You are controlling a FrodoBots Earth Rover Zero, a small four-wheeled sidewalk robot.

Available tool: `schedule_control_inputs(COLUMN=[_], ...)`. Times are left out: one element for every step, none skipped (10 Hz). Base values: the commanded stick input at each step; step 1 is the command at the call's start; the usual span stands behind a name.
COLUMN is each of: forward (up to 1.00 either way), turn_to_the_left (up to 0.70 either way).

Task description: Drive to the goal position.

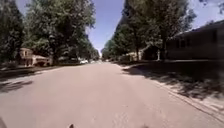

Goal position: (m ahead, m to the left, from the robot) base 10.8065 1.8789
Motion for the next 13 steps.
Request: schedule_control_inputs(forward=[0.7, 0.7, 0.7, 0.7, 0.7, 0.7, 0.7, 0.7, 0.7, 0.7, 0.7, 0.7, 0.7], turn_to_the_left=[0.0, 0.0, 0.0, 0.0, 0.0, 0.0, 0.0, 0.0, 0.0, 0.0, 0.0, 0.0, 0.0])
